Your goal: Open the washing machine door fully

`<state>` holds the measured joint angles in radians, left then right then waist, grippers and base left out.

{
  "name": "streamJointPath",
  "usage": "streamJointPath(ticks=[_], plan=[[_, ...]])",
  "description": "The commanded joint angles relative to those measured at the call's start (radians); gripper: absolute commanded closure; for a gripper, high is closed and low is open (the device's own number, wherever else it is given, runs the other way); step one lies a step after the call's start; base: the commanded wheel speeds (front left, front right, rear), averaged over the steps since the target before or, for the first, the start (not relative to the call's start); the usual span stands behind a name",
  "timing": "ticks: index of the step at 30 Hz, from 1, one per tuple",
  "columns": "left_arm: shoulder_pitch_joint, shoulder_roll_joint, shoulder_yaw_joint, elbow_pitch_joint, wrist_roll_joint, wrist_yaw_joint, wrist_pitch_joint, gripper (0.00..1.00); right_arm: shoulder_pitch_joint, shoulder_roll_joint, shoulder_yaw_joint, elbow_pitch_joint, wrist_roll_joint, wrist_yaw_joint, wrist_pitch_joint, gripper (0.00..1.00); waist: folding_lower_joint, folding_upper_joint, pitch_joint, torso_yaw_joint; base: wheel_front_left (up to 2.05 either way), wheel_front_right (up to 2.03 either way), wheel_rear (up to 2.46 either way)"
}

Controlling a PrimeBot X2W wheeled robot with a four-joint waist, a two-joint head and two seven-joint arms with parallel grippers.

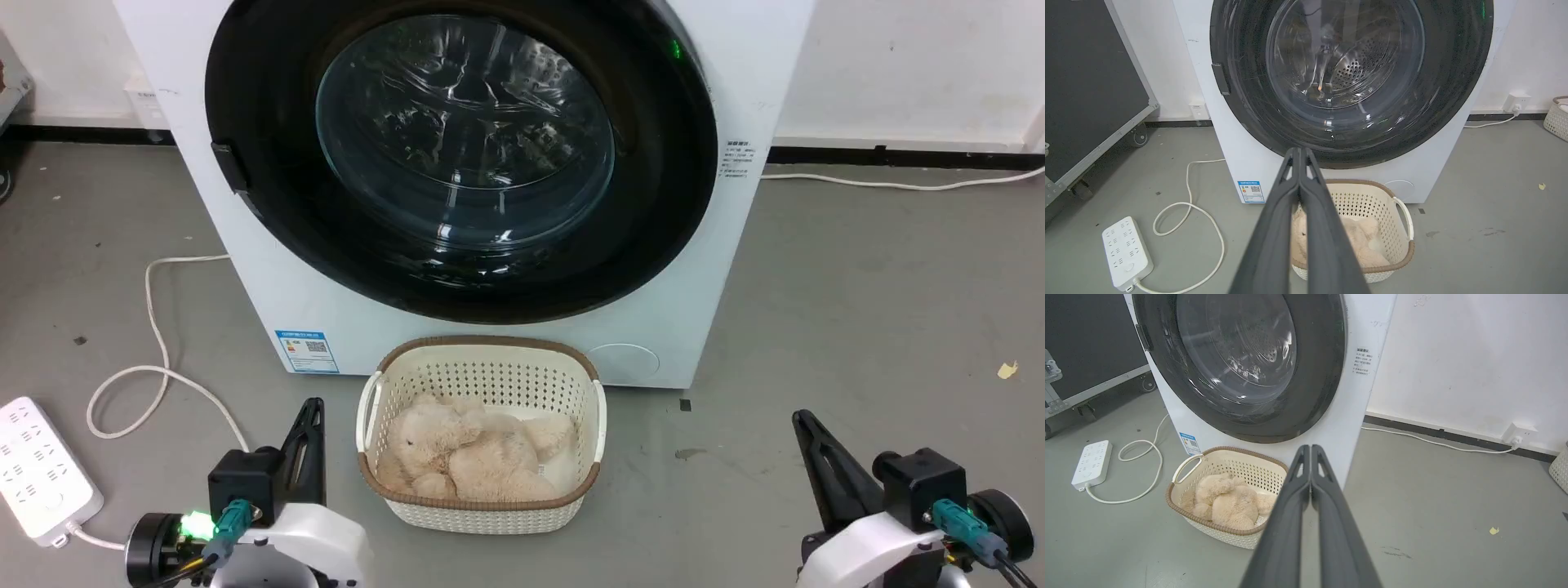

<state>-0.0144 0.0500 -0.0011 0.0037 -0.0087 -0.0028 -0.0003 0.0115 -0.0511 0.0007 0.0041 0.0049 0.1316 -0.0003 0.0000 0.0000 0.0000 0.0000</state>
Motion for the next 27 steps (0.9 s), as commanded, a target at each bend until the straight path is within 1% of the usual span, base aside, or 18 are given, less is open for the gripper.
streamJointPath(ticks=[1,27], plan=[[0.014,0.0,0.001,-0.004,0.009,0.003,0.0,1.0,-0.011,0.001,-0.001,-0.004,-0.005,-0.001,0.0,1.0,0.0,0.0,0.0,0.0,0.0,0.0,0.0],[0.014,0.0,0.001,-0.004,0.009,0.003,0.0,1.0,-0.011,0.001,-0.001,-0.004,-0.005,-0.001,0.0,1.0,0.0,0.0,0.0,0.0,0.0,0.0,0.0]])
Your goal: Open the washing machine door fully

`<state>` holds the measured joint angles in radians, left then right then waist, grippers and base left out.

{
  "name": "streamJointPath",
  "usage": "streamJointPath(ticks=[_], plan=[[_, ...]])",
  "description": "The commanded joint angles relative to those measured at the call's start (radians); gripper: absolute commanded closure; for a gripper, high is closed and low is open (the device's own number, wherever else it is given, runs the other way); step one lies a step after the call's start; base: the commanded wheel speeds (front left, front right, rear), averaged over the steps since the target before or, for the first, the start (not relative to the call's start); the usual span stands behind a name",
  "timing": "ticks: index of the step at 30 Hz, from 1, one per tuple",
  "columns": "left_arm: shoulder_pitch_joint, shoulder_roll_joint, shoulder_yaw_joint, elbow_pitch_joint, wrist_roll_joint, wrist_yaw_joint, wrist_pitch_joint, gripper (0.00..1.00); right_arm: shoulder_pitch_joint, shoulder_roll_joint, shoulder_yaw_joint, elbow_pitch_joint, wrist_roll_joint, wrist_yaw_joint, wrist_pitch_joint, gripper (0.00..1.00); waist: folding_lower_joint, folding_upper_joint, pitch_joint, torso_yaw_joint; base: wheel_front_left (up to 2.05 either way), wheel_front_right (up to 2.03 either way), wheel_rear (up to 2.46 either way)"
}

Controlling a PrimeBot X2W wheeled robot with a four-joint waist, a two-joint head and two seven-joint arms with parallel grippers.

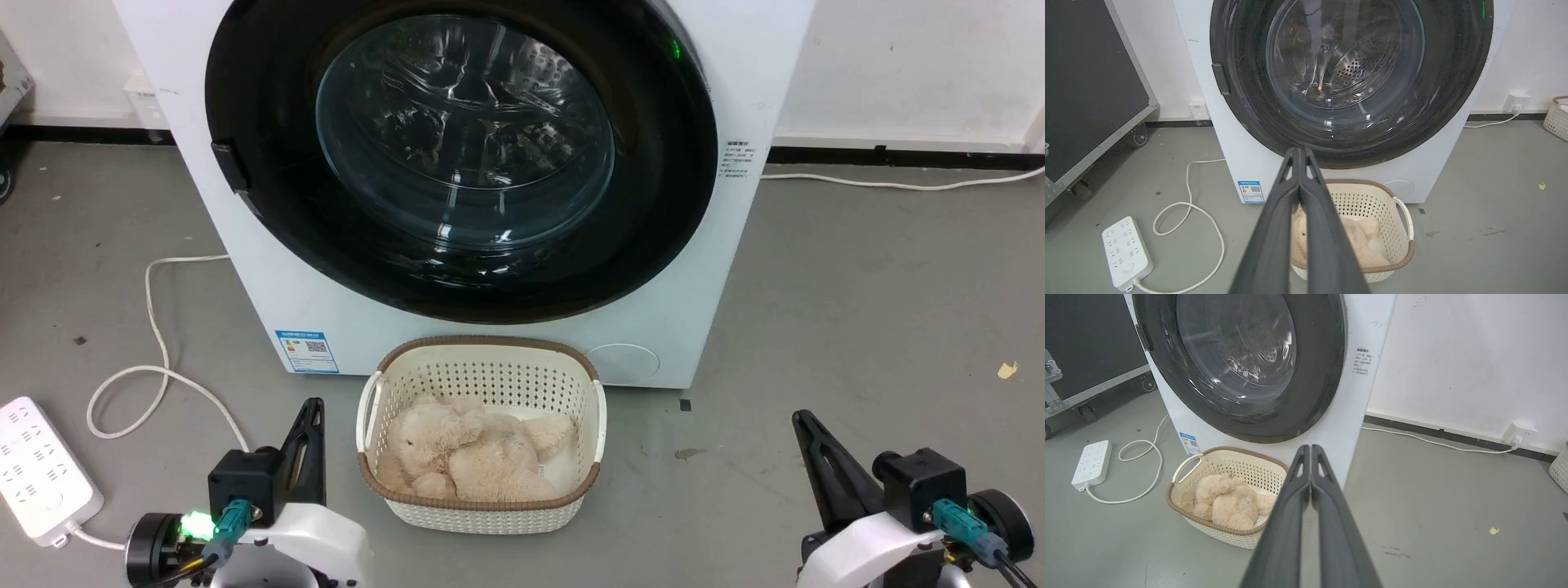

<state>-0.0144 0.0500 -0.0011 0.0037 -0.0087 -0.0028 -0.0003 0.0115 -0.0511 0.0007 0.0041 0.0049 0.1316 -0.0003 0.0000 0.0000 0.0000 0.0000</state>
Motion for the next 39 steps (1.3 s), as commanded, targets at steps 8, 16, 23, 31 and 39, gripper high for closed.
streamJointPath(ticks=[8,16,23,31,39], plan=[[0.014,0.0,0.001,-0.004,0.009,0.003,0.0,1.0,-0.011,0.001,-0.001,-0.004,-0.005,-0.001,0.0,1.0,0.0,0.0,0.0,0.0,0.0,0.0,0.0],[0.0,0.0,-0.002,0.0,-0.003,0.002,-0.005,0.0,0.001,0.0,-0.001,0.0,0.005,0.0,-0.005,0.0,0.0,0.0,0.0,0.0,0.0,0.0,0.0],[0.002,0.0,-0.01,-0.003,-0.007,0.008,-0.019,0.0,0.001,0.0,-0.004,-0.004,0.007,0.0,-0.019,0.0,0.0,0.0,0.001,0.001,0.0,0.0,0.0],[0.002,0.0,-0.02,-0.008,-0.012,0.014,-0.036,0.0,0.001,0.0,-0.007,-0.014,0.001,0.0,-0.036,0.0,0.0,0.0,0.004,0.006,0.0,0.0,0.0],[-0.002,0.0,-0.029,-0.018,-0.016,0.021,-0.053,0.0,-0.017,-0.01,-0.001,-0.015,0.003,0.0,-0.052,0.0,0.0,0.0,0.02,0.013,0.0,0.0,0.0]])
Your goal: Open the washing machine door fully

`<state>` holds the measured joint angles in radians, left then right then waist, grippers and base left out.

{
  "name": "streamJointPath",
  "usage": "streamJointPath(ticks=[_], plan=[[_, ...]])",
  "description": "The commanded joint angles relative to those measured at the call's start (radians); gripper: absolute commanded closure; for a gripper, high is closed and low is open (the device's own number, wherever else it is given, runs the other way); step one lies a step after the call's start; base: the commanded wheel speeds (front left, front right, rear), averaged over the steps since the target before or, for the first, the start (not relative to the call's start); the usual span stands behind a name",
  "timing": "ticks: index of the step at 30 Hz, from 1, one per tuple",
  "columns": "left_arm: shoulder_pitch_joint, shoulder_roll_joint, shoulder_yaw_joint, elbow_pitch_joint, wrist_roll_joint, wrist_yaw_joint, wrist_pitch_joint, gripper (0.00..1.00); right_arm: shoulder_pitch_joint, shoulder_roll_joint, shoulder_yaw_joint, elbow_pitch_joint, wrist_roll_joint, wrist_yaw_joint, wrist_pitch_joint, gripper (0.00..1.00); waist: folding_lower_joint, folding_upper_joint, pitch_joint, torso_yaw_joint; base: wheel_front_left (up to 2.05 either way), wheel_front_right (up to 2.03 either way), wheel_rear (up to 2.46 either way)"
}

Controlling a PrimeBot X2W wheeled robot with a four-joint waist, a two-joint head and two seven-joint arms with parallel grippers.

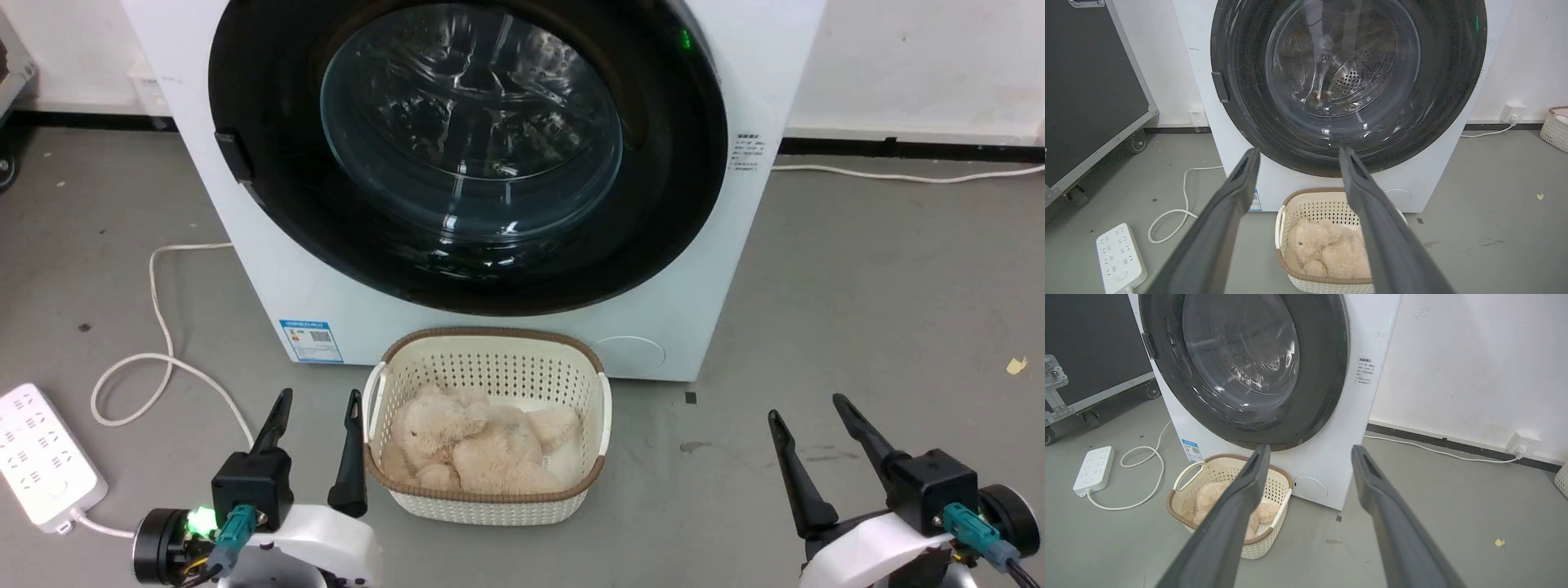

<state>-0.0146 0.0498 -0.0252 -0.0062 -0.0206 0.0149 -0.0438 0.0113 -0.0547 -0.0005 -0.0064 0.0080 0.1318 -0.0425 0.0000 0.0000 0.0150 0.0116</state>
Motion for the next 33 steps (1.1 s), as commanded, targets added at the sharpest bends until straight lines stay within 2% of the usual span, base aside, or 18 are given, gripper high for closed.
streamJointPath(ticks=[1,13,18,20,21,33], plan=[[-0.004,0.0,-0.006,-0.01,-0.005,0.004,-0.011,0.0,-0.022,-0.009,0.001,-0.003,0.003,0.0,-0.01,0.0,0.0,0.0,0.009,0.002,0.0,0.0,0.0],[-0.034,0.0,-0.028,-0.037,-0.016,0.016,-0.041,0.0,-0.135,-0.061,0.003,-0.006,0.075,0.0,-0.011,0.0,0.0,0.0,0.085,0.026,0.0,0.0,0.0],[-0.049,0.0,-0.04,-0.05,-0.021,0.022,-0.055,0.0,-0.204,-0.073,-0.029,0.003,0.15,0.0,-0.001,0.0,0.0,0.0,0.118,0.042,0.0,0.0,0.0],[-0.053,0.0,-0.044,-0.054,-0.024,0.025,-0.059,0.0,-0.224,-0.074,-0.04,0.009,0.18,0.0,0.007,0.78,0.0,0.0,0.126,0.047,0.0,0.0,0.0],[-0.055,0.0,-0.046,-0.056,-0.025,0.027,-0.061,0.0,-0.235,-0.071,-0.048,0.013,0.2,0.0,0.013,1.0,0.0,0.0,0.13,0.049,0.0,0.0,0.0],[-0.069,0.0,-0.056,-0.072,-0.035,0.036,-0.086,0.0,-0.416,-0.047,-0.155,0.083,0.423,-0.001,0.13,1.0,0.0,0.0,0.181,0.074,0.0,0.0,0.0]])
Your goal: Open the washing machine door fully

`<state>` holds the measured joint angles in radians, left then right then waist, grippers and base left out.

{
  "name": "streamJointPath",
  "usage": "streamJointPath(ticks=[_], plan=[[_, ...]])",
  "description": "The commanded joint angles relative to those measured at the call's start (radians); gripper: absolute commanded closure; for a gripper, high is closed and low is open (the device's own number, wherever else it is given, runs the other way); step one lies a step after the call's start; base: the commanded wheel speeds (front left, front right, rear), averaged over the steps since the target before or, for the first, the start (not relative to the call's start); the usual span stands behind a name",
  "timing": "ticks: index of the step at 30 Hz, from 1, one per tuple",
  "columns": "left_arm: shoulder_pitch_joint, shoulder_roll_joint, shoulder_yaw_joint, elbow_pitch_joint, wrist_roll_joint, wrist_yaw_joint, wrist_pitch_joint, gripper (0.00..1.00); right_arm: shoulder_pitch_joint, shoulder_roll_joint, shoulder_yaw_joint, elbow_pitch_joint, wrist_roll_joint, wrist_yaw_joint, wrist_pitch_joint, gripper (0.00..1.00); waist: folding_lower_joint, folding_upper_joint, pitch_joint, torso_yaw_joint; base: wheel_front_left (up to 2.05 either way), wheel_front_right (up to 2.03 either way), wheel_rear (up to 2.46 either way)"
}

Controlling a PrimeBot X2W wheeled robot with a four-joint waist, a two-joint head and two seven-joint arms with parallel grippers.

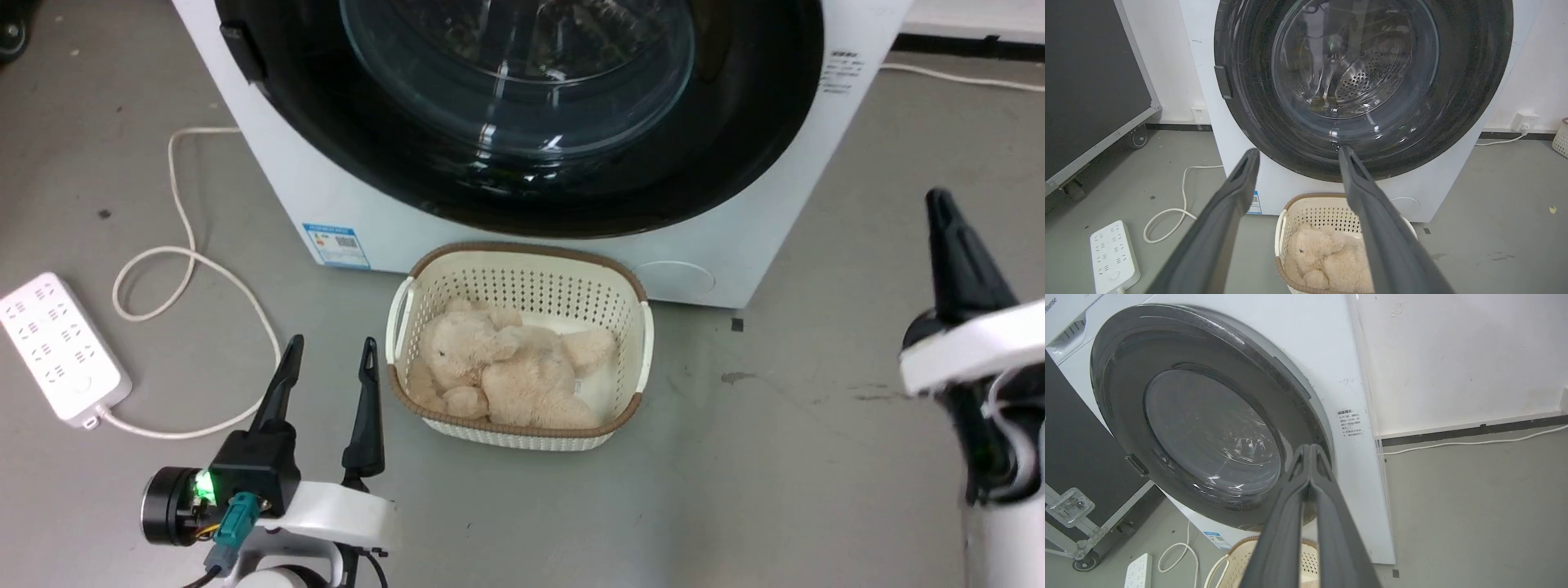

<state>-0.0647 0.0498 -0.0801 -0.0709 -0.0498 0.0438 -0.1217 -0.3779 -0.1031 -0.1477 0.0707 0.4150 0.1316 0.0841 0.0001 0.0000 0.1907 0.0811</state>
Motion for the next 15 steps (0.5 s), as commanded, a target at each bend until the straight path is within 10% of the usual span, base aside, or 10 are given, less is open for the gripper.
streamJointPath(ticks=[1,15], plan=[[-0.021,0.0,-0.001,-0.009,-0.006,0.008,-0.011,0.0,-0.043,0.003,-0.017,0.015,0.031,0.0,0.017,1.0,-0.0001,0.0,0.01,0.006,0.0,0.0,0.0],[-0.05,0.0,-0.023,-0.029,-0.026,0.023,-0.044,0.0,-0.332,0.005,-0.202,0.228,0.191,-0.001,0.181,1.0,-0.0001,0.0,0.095,0.043,0.0,0.0,0.0]])
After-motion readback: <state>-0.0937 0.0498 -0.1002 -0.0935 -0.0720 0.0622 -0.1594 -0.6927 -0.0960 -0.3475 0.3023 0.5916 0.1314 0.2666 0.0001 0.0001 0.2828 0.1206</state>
